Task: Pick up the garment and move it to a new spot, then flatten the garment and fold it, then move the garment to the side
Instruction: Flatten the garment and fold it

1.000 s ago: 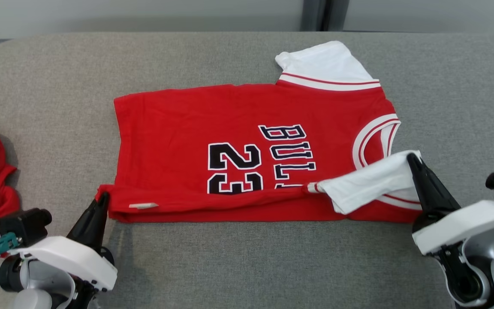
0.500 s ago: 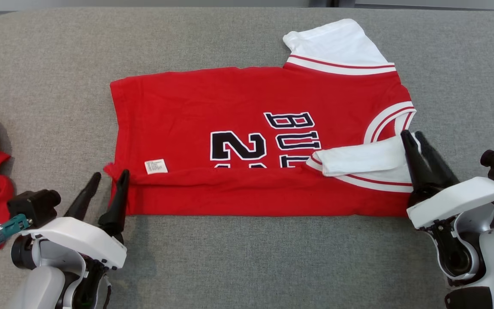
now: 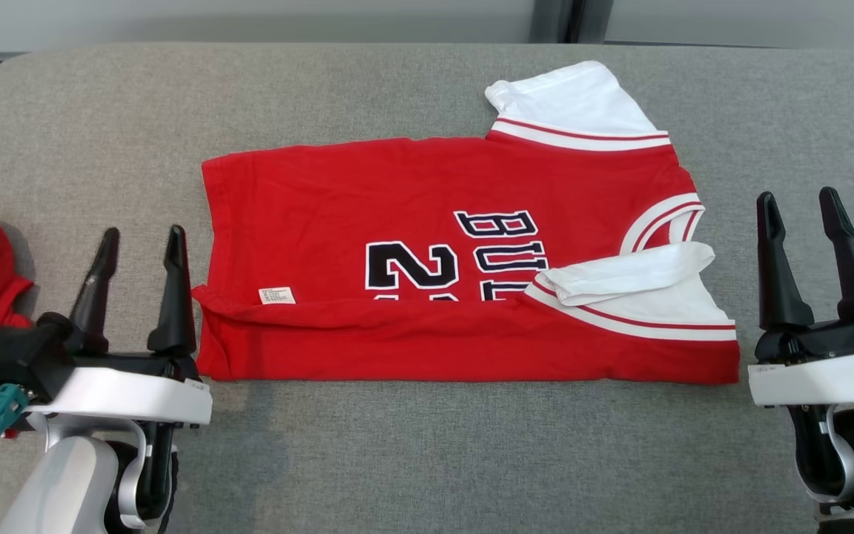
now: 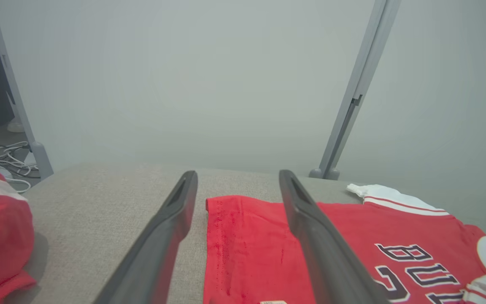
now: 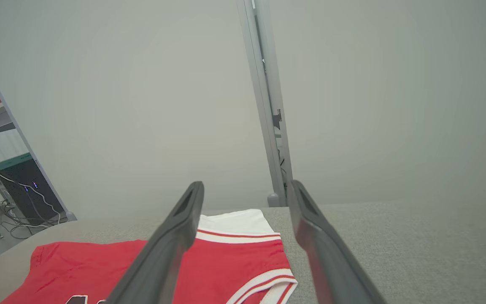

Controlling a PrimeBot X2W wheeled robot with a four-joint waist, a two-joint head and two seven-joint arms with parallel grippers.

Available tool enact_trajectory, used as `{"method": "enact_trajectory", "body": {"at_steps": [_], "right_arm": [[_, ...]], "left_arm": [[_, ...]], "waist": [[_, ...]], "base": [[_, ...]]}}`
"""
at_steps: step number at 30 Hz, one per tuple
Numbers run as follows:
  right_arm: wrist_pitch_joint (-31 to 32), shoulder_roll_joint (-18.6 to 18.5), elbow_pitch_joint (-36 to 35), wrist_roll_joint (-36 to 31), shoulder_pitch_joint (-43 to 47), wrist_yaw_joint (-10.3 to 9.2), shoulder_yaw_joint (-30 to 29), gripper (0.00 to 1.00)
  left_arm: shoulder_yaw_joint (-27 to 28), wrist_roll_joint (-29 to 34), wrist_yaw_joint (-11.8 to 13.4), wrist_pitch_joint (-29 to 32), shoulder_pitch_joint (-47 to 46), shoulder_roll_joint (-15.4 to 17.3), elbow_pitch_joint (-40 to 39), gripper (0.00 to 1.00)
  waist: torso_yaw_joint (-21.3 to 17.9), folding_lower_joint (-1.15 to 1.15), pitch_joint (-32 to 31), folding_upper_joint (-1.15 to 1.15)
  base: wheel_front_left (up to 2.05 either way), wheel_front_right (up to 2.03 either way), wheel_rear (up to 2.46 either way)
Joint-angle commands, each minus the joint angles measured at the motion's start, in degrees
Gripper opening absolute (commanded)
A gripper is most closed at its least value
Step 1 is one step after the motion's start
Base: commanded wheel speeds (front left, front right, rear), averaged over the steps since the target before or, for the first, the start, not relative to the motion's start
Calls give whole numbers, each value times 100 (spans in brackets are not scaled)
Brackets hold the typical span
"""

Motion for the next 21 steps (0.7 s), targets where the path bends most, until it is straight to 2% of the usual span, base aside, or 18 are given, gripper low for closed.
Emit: {"method": "enact_trajectory", "body": {"at_steps": [1,4,8,21], "right_arm": [[-78,-63,-109,-181,101,4,-5,100],[-129,-60,-246,-395,276,3,-43,100],[-147,-48,-298,-572,583,3,-96,100],[-155,176,-219,-765,1399,4,-364,100]], "left_arm": [[135,192,61,-36,-13,-40,-131,100],[423,612,95,-38,135,-216,-471,100],[719,1076,13,-41,380,-405,-696,100],[879,1796,-322,-43,1244,-594,-252,100]], "waist": [[-12,0,-63,0],[-14,0,-162,0],[-40,0,-313,0],[-118,0,-698,0]], "base": [[0,0,0],[0,0,0],[0,0,0],[0,0,0]]}}
